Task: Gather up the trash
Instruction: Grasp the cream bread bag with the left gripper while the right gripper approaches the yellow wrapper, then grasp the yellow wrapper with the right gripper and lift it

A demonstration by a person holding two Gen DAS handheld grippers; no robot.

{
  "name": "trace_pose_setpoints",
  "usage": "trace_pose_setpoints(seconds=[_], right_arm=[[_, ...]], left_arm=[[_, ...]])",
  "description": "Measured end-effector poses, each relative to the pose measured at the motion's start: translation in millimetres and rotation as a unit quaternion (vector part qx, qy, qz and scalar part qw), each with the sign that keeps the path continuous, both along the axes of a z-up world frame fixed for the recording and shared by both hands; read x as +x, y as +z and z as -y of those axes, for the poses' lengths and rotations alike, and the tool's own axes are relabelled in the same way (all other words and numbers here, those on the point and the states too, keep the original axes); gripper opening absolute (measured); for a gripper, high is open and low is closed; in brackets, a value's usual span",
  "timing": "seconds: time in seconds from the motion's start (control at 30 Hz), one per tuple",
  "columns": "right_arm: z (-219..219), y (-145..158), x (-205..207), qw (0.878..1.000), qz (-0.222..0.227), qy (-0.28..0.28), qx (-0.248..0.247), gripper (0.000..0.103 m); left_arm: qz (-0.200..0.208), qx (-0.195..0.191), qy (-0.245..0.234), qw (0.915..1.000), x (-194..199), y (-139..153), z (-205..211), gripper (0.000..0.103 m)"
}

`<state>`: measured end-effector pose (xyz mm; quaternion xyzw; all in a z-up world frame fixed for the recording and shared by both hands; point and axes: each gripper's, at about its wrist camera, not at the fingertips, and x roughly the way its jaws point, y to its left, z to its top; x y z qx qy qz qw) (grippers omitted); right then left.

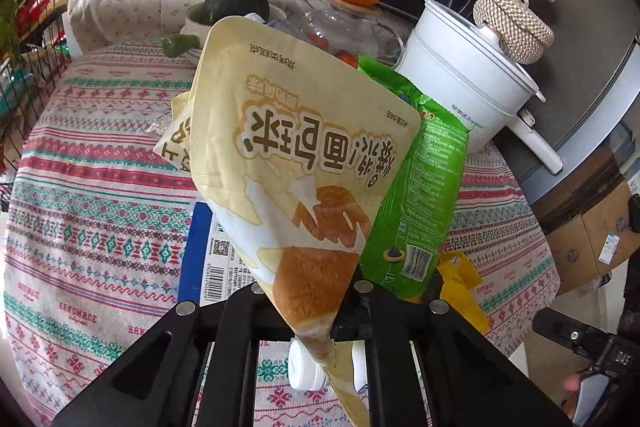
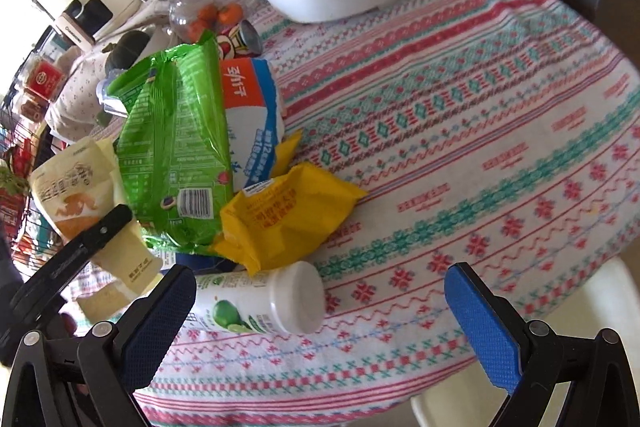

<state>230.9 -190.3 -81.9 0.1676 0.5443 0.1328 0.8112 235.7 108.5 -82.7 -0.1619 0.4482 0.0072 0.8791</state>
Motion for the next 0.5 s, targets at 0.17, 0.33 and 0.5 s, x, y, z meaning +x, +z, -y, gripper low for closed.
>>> trace_pose_setpoints(seconds=[0.17, 0.33, 0.5], right_arm=[[-32.4, -14.3, 10.6, 1.000, -0.006, 0.027, 0.003, 0.086], [-60.6, -29.4, 19.4, 0.998, -0.002, 0.057, -0.009, 0.071], [-77.3, -40.4, 26.4, 0.997, 0.009, 0.070, -0.025, 0.060]], left_arm=[[-0.002, -0.009, -0.005, 0.9999, -18.2, 12.2, -8.1, 0.010], [0.005, -0.001, -0.015, 0.9999, -32.7, 25.3, -13.9, 0.009], [0.010, 0.008, -0.024, 0.9996, -45.4, 33.7, -20.0, 0.009]])
